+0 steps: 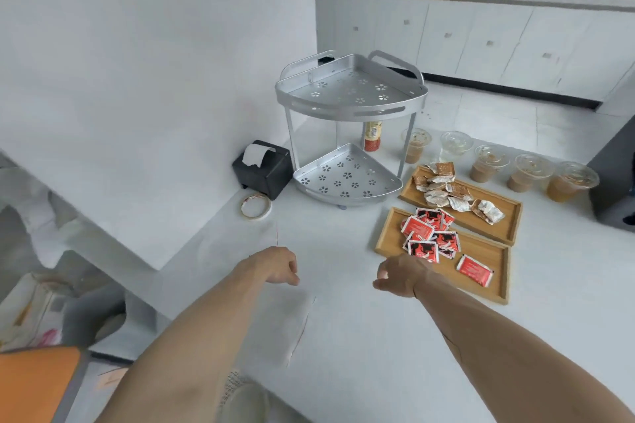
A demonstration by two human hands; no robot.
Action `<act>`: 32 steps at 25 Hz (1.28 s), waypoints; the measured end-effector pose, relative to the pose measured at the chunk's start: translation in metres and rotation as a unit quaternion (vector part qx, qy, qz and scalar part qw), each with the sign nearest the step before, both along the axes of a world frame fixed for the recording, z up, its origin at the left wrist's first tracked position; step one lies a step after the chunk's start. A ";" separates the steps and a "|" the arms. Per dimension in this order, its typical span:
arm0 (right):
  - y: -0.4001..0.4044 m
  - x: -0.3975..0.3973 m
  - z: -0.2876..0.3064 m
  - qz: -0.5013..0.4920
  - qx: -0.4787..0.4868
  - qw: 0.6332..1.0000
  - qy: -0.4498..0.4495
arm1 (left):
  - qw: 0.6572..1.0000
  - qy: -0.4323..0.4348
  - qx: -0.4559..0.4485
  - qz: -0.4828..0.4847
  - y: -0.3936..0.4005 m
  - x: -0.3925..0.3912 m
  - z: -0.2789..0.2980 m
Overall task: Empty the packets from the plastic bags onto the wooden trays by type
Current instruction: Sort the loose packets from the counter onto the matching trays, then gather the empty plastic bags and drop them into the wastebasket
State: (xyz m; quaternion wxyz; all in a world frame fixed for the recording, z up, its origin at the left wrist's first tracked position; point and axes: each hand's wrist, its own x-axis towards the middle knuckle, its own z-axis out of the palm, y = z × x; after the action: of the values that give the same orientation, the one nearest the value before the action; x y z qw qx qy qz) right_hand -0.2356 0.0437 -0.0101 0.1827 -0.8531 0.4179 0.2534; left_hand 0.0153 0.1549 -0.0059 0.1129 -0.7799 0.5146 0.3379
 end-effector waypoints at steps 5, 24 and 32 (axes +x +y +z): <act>0.024 0.059 -0.008 0.068 0.000 0.998 0.006 | 0.997 -0.008 0.005 0.077 0.065 0.045 -0.002; 0.077 0.172 -0.047 0.087 0.020 0.996 0.004 | 0.979 -0.112 -0.103 0.138 0.080 0.160 -0.023; 0.076 0.182 -0.058 0.003 0.107 0.994 -0.015 | 0.987 -0.083 -0.091 0.100 0.036 0.180 -0.043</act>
State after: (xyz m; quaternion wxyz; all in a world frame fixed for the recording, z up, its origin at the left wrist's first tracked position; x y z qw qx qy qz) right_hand -0.0534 0.1193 -0.0680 0.2783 -0.8334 0.3834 0.2846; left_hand 0.1953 0.1907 -0.0486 0.0496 -0.8597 0.4517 0.2332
